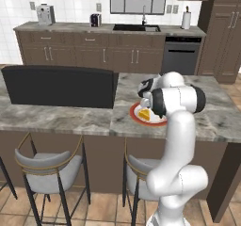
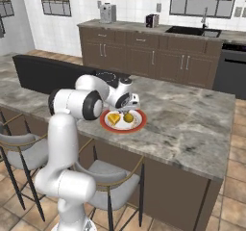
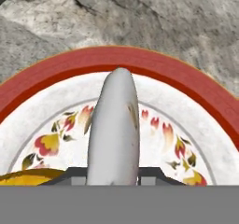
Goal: Take the cheese, fish, and lemon from the fridge and place them on the plate on the dining counter to create an appetizer plate.
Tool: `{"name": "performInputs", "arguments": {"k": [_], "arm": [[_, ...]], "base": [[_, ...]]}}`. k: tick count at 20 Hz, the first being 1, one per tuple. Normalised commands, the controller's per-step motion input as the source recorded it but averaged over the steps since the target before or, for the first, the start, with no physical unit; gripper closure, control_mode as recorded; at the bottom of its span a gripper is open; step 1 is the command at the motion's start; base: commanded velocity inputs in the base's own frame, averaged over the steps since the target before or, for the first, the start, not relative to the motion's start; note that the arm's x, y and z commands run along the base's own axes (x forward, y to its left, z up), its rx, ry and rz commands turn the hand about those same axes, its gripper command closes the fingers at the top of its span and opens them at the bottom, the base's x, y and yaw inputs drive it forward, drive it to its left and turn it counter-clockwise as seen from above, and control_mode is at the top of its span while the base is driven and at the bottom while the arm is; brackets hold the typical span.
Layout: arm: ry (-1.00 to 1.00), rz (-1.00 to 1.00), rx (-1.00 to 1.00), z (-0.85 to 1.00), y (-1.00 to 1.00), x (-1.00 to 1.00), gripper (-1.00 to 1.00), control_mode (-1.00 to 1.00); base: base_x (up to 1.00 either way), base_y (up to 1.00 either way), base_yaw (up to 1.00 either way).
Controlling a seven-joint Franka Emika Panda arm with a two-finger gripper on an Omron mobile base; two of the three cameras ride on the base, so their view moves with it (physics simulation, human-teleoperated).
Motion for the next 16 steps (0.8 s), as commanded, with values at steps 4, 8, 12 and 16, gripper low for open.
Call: {"name": "performInputs", "arguments": {"k": [4,8,12,16], "arm": [[-0.07,0.00,0.00,-0.33,0.00,-0.02,-1.00,-1.00],[-0.12,0.00,0.00,-0.13,-0.04,-0.43,-1.00,-1.00],[-0.11,0.00,0.00,-0.03,-0.16,-0.57,-1.00,-1.00],[-0.05,-0.01,0.00,0.11,-0.33,-0.51,-1.00,-1.00]], "base": [[0.00,0.00,0.00],[0.00,0.00,0.00],[0.00,0.00,0.00],[0.00,0.00,0.00]]}}
